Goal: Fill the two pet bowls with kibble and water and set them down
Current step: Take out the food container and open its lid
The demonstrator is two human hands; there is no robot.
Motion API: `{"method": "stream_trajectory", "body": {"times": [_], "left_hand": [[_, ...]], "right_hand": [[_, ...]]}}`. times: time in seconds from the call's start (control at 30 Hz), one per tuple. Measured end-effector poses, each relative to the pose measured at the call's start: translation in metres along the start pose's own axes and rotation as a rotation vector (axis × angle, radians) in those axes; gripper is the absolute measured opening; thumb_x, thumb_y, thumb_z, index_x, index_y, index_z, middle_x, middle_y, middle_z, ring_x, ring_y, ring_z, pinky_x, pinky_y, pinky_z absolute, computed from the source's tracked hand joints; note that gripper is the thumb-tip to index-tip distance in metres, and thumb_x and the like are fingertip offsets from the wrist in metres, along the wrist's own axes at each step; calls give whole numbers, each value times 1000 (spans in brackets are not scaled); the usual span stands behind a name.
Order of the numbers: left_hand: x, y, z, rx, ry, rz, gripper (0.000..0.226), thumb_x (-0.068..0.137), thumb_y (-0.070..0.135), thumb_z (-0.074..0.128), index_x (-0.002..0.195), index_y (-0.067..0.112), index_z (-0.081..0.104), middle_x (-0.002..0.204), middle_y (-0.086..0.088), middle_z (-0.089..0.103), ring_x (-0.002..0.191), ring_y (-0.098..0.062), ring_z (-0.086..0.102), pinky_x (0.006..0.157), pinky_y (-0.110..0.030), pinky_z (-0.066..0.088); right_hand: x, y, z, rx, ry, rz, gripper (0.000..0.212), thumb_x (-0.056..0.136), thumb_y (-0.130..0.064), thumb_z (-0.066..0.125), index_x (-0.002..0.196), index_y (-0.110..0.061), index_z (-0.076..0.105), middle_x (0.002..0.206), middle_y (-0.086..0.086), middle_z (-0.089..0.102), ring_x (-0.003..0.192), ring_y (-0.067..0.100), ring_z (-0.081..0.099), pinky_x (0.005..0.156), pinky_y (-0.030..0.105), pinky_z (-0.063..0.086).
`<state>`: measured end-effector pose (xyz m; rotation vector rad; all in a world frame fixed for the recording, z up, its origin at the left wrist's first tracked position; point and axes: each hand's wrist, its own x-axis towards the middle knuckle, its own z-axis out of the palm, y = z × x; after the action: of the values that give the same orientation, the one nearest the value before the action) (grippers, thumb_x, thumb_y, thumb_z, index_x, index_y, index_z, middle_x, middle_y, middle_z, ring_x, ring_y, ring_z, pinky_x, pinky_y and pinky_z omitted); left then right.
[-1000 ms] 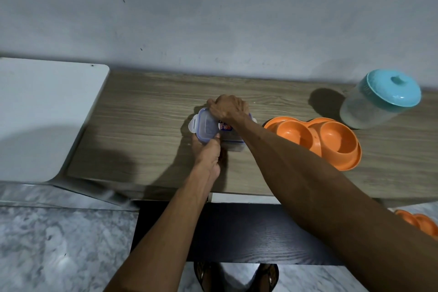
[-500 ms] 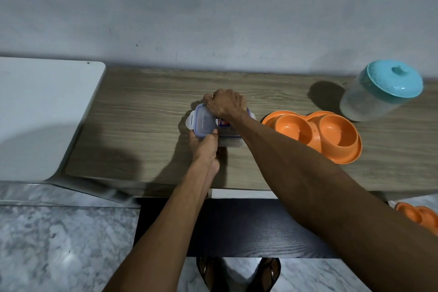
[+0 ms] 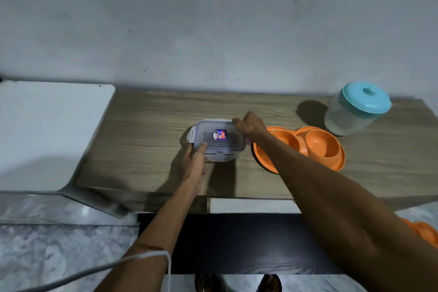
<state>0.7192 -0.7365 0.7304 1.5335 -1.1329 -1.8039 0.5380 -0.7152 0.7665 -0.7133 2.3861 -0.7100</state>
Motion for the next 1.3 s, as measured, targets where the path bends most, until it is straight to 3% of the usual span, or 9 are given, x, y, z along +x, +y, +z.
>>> {"method": "stream_trajectory", "body": {"times": [0.1,0.2,0.33,0.53,0.67,0.83,1.07,1.2,1.3], "left_hand": [[-9,2,-5,37,-13,10,23,93,32,59,110,17,64,81,-1,61,69,-15,53,54,-26,43],[-13,2,-5,-1,-71,-9,20,97,33,50,109,20,60,89,-1,58,81,-15,51,66,-28,43],[-14,4,-6,-53,-82,-37,26,99,36,36,104,19,55,92,-2,50,78,-11,44,67,-29,41],[-7,5,-10,-62,-72,-60,28,100,34,32,108,17,53,108,-8,48,93,-19,44,69,-31,43],[-2,3,-10,-41,-88,-79,24,101,38,40,116,23,51,113,-12,50,104,-22,48,85,-36,46],[3,-2,-10,-60,-53,11,17,100,30,50,114,24,57,81,3,51,74,-10,48,68,-28,49],[7,-9,-10,-8,-3,68,30,100,28,51,125,15,61,101,-3,59,77,-10,54,77,-32,54],[7,-11,-10,-23,-6,65,33,100,27,51,129,13,59,88,-2,57,74,-10,53,76,-32,54],[9,-11,-10,-17,19,73,35,99,29,53,130,13,59,103,-6,59,76,-9,55,77,-33,55]], "right_hand": [[-14,12,-3,119,-75,92,41,90,-38,56,75,-1,62,65,15,67,89,35,67,70,36,53],[-20,12,-9,168,-43,119,34,86,-33,62,93,1,64,90,18,61,90,36,63,70,40,51],[-20,4,-17,354,-67,171,31,80,-14,70,103,5,64,98,20,63,73,30,62,54,33,53],[-25,-5,-27,447,-102,154,9,83,-4,68,86,0,61,80,18,58,57,25,54,49,28,42],[-17,-12,-33,568,-99,158,11,82,1,67,74,0,59,63,15,51,48,23,43,48,27,33],[28,-26,-42,697,-9,171,33,81,7,63,55,-6,47,50,10,41,46,19,32,49,26,26],[89,-26,-18,630,28,219,24,86,7,61,68,-7,51,66,13,52,54,21,52,46,30,42],[102,-9,-1,514,22,215,21,87,6,56,69,-4,53,71,12,51,58,21,50,39,23,41],[112,4,12,377,72,218,11,80,3,58,70,-1,59,80,18,57,67,29,57,44,26,47]]}}
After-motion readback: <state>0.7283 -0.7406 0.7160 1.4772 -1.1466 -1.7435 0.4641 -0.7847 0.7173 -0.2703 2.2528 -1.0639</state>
